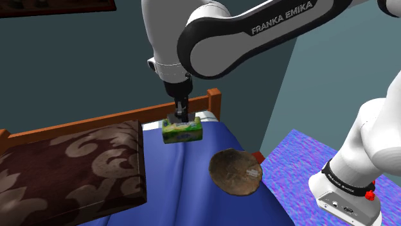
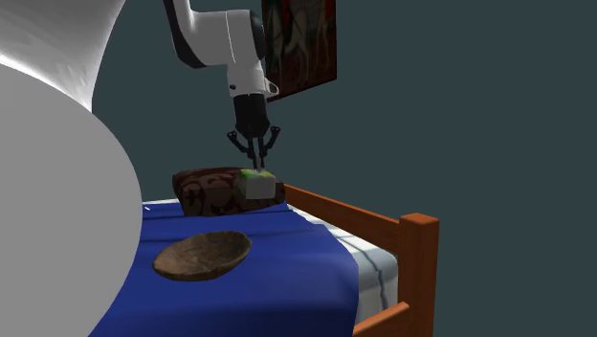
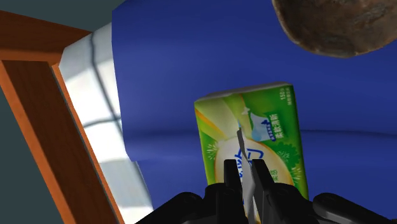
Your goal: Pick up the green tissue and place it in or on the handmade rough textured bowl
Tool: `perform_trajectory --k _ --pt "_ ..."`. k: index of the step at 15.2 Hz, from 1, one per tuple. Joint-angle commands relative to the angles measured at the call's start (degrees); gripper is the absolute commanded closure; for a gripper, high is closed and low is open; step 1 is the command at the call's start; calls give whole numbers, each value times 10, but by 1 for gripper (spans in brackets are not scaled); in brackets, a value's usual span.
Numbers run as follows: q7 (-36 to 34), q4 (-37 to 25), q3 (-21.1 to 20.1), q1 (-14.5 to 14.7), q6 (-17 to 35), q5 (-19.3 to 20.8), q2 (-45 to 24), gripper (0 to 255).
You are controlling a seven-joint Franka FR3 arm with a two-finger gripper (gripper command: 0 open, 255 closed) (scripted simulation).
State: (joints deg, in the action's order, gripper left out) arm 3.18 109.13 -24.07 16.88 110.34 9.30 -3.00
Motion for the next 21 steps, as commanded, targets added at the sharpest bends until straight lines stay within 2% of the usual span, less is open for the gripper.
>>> perform_trajectory --k 1,2,9,17,21 --pt "3 -13 0 0 -15 -2 2 255" --pt "3 -14 0 0 -16 -2 2 255" --pt "22 134 0 12 -18 -73 168 255" --pt "32 265 13 62 -76 -143 366 255" --pt "29 294 8 65 -45 -146 362 255"
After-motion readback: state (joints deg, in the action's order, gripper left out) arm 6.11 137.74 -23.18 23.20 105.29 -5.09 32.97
